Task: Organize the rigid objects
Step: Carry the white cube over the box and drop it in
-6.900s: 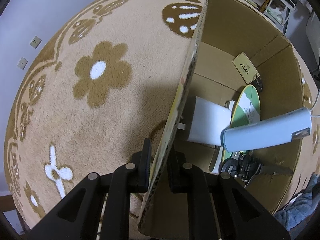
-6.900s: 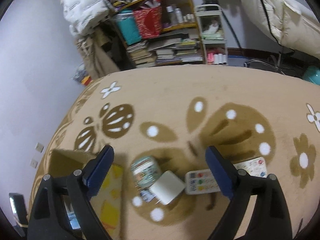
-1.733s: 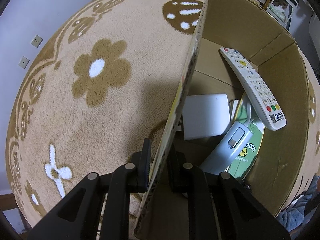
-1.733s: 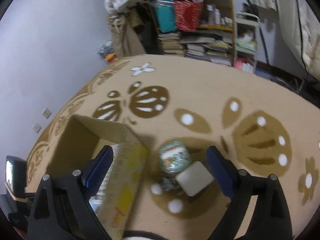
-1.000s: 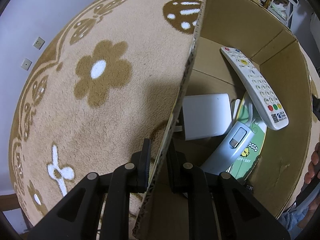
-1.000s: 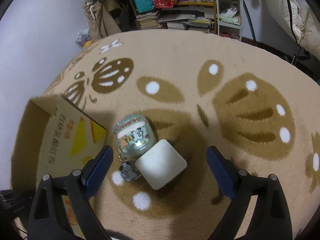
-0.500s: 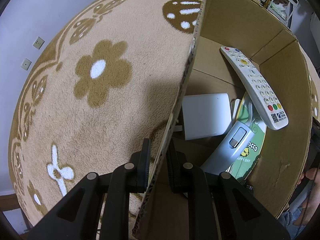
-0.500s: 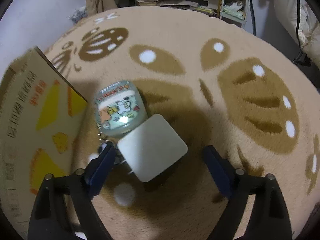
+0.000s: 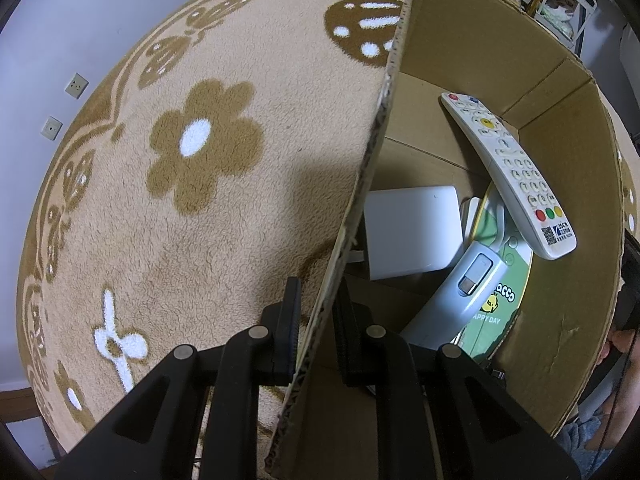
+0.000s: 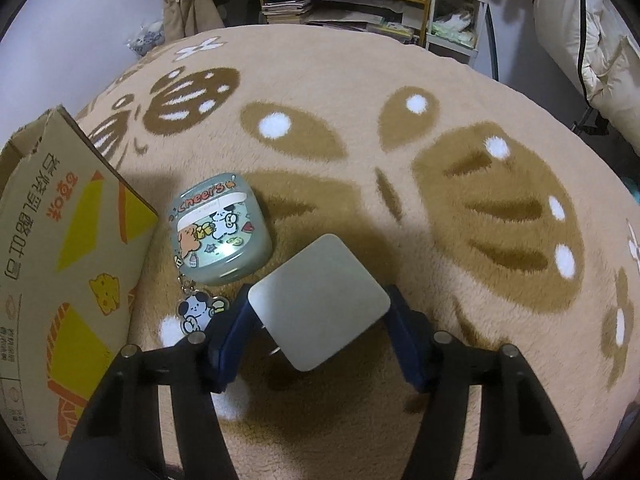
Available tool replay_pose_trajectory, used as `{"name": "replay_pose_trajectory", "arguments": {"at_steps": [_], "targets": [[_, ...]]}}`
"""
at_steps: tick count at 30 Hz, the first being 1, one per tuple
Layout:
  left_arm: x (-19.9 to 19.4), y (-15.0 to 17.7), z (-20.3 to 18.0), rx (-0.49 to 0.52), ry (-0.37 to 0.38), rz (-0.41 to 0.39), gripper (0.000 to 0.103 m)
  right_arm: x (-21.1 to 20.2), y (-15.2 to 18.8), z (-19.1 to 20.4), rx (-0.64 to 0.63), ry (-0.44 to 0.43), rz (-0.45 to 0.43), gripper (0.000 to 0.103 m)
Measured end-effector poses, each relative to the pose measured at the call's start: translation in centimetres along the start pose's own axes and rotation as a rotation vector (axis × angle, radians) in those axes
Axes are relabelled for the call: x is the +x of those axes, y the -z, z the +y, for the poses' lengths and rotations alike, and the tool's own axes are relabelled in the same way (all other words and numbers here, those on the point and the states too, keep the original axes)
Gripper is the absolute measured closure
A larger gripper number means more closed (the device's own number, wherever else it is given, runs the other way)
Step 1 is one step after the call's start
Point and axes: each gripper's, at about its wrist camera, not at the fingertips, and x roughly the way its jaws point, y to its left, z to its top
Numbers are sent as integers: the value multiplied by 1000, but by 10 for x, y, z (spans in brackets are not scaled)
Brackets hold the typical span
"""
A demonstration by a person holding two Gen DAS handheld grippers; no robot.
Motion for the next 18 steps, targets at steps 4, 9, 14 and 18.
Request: {"name": "replay_pose_trajectory", "arguments": {"at_steps": [4,9,14,18], "targets": [[0,0,1,0,7,3,89,-5,-2,-7,-6,-5,-11,36],[1,-1,4,-3,19,4,89,-13,-5,-24,54,-56,-34,36],[2,-1,4,-3,15,4,89,-38,-17,-24,62,-95,-91,36],[2,-1,4,-2,15,4,89,-65,-27,-7,27,-139,-156,36]]}}
